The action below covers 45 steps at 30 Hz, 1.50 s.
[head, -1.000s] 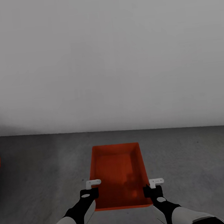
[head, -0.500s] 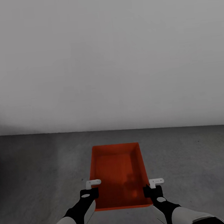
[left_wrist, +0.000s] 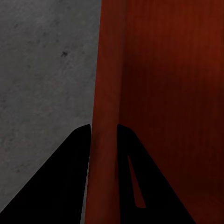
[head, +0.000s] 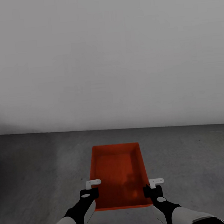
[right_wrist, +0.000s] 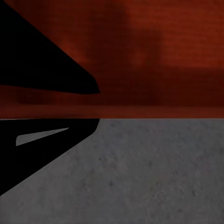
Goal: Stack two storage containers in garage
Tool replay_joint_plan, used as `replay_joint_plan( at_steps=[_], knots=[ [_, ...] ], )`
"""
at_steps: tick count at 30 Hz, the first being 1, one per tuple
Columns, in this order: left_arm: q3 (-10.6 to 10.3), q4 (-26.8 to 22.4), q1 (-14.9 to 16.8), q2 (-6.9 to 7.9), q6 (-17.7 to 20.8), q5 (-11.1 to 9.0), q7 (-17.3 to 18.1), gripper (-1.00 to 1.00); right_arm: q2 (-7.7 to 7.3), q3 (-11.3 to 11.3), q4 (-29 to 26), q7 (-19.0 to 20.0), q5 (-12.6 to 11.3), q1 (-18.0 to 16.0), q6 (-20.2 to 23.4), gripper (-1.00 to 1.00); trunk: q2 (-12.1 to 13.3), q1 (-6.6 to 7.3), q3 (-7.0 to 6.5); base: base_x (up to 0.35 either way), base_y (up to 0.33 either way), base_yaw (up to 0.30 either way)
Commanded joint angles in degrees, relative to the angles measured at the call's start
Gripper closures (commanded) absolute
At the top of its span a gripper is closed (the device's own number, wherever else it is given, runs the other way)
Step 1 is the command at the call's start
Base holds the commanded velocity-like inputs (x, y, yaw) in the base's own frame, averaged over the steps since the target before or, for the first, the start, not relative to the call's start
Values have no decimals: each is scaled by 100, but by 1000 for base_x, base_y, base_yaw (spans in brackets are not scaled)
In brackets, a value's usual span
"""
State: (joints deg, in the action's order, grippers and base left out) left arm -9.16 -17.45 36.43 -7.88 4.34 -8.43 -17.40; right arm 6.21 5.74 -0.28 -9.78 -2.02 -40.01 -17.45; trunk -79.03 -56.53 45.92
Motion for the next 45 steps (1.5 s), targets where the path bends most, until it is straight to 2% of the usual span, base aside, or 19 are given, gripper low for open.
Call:
replay_joint_plan(
  at_steps=[1,45],
  knots=[
    [318,-31,5,3,-170,-53,-84,100,3,-336,2,29,77,2,7,100,-44,-22,22,0,0,0],
    [321,-39,5,6,-170,-53,-89,100,3,-333,2,29,78,2,5,100,-1808,-989,812,0,0,0]
  ],
)
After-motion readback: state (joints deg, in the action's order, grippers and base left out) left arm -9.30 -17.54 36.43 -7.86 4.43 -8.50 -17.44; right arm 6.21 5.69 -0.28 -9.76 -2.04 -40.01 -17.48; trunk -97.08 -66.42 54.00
